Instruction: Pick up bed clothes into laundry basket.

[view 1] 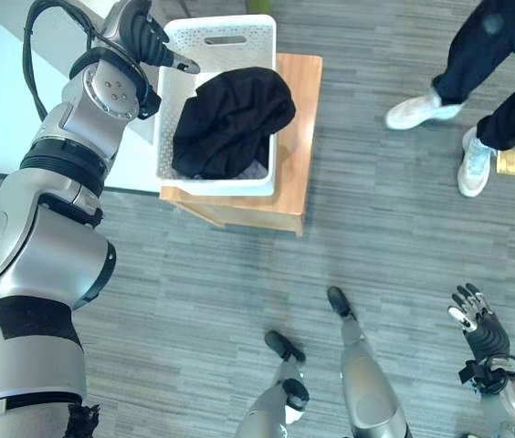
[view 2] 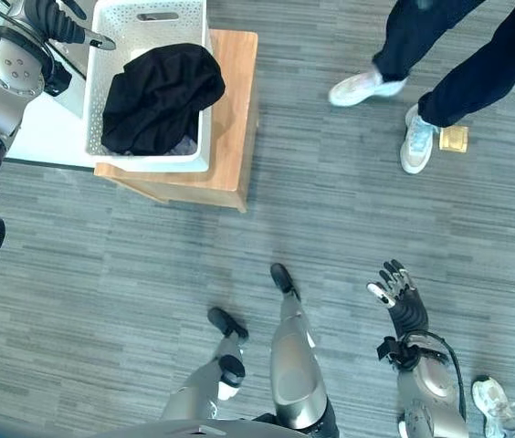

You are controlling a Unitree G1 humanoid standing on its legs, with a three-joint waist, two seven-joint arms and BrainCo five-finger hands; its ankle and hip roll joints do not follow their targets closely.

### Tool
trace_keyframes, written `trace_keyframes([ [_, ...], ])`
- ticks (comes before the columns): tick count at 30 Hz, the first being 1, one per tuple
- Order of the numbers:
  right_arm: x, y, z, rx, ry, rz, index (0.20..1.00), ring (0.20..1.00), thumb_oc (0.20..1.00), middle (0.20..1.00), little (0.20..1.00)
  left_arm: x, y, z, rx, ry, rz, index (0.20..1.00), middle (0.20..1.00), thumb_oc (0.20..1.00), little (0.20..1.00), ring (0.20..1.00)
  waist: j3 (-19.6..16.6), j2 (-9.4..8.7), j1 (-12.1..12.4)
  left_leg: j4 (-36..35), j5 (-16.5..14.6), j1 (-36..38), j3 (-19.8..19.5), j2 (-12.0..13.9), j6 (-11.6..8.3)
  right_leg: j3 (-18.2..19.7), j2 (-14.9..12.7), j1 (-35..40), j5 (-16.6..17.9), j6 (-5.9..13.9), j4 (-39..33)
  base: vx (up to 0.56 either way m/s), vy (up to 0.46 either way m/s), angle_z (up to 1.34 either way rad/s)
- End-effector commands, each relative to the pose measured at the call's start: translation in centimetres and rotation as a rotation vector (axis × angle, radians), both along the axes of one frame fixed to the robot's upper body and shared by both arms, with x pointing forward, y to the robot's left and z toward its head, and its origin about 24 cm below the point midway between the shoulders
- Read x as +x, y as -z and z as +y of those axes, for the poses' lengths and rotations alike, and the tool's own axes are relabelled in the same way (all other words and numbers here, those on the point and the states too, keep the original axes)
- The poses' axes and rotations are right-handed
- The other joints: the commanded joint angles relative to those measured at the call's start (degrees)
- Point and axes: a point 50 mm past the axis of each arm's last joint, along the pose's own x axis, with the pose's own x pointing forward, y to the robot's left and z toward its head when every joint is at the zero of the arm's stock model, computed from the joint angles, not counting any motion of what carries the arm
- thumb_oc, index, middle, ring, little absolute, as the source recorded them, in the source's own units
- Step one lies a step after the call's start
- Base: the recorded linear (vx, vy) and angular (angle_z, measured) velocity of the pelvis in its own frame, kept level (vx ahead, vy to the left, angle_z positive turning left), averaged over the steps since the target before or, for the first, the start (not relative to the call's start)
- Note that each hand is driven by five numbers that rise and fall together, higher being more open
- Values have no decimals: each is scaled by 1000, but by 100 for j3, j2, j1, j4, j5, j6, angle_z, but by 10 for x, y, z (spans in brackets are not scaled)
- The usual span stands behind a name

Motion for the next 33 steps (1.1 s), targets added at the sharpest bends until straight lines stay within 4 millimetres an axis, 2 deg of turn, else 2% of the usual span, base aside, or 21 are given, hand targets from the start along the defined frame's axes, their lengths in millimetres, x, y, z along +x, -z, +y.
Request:
trace_keyframes([
  [1, -6, -11, -15, -110, -15, -9, 1000, 1000, 1000, 1000, 1000, -15, -50, -8, -156, 90, -189, 1000, 1000, 1000, 1000, 1000, -99, -36, 87, 56, 99, 683, -131, 852, -853, -493, -385, 284, 33, 597, 67, 5, 3, 4],
  [4, -6, -9, -14, -121, -27, 6, 1000, 1000, 1000, 1000, 1000, -11, -40, -13, -227, 141, -169, 1000, 1000, 1000, 1000, 1000, -145, -27, 98, 56, 95, 742, -150, 854, -853, -515, -391, 364, 3, 593, 67, 2, 2, 5],
  [5, -7, -9, -16, -140, -27, 16, 1000, 1000, 1000, 1000, 1000, -3, -18, -25, -277, 213, -114, 1000, 1000, 1000, 1000, 1000, -228, 14, 135, 56, 93, 824, -200, 844, -848, -570, -385, 512, -43, 567, 67, -4, -5, 8],
  [6, -7, -9, -16, -141, -27, 17, 1000, 1000, 1000, 1000, 1000, -3, -18, -25, -277, 213, -113, 1000, 1000, 1000, 1000, 1000, -229, 17, 133, 56, 92, 827, -201, 844, -848, -572, -385, 516, -44, 567, 67, 1, -9, 7],
  [9, -7, -9, -16, -150, -33, 22, 1000, 1000, 1000, 1000, 1000, 3, 3, -45, -287, 290, -54, 1000, 1000, 1000, 1000, 1000, -285, 19, 181, 56, 94, 898, -280, 860, -841, -665, -403, 665, -89, 550, 67, -17, -24, 11],
  [13, -8, -6, -14, -149, -55, 40, 1000, 1000, 1000, 1000, 1000, 7, 12, -60, -278, 322, -25, 1000, 1000, 1000, 1000, 1000, -322, -20, 182, 56, 118, 961, -361, 876, -835, -761, -392, 816, -121, 525, 67, -40, -14, 25],
  [18, -10, -4, -12, -155, -78, 62, 1000, 1000, 1000, 1000, 1000, 7, 16, -61, -299, 336, -19, 1000, 1000, 1000, 1000, 1000, -363, -59, 203, 56, 117, 1036, -375, 876, -826, -787, -396, 905, -109, 529, 67, -31, 9, 11],
  [27, -14, -2, -17, -181, -73, 92, 1000, 1000, 1000, 1000, 1000, 9, 42, -72, -336, 390, 36, 1000, 1000, 1000, 1000, 1000, -507, -105, 304, 56, 130, 1165, -374, 880, -814, -855, -410, 1080, -136, 510, 67, -2, 1, 0],
  [31, -15, -1, -15, -182, -86, 100, 1000, 1000, 1000, 1000, 1000, 9, 52, -71, -348, 395, 53, 1000, 1000, 1000, 1000, 1000, -570, -136, 381, 56, 136, 1190, -415, 888, -815, -906, -410, 1147, -141, 495, 67, -22, -8, 1],
  [32, -15, 0, -14, -180, -89, 100, 1000, 1000, 1000, 1000, 1000, 8, 53, -70, -352, 399, 48, 1000, 1000, 1000, 1000, 1000, -561, -155, 398, 56, 266, 1140, -380, 905, -767, -928, -393, 1102, -36, 446, 67, -89, -35, 4],
  [33, -15, 1, -14, -180, -88, 104, 1000, 1000, 1000, 1000, 1000, 6, 56, -69, -370, 412, 42, 1000, 1000, 1000, 1000, 1000, -576, -159, 432, 56, 266, 1147, -390, 908, -768, -952, -395, 1118, -38, 447, 67, -85, -38, 3],
])
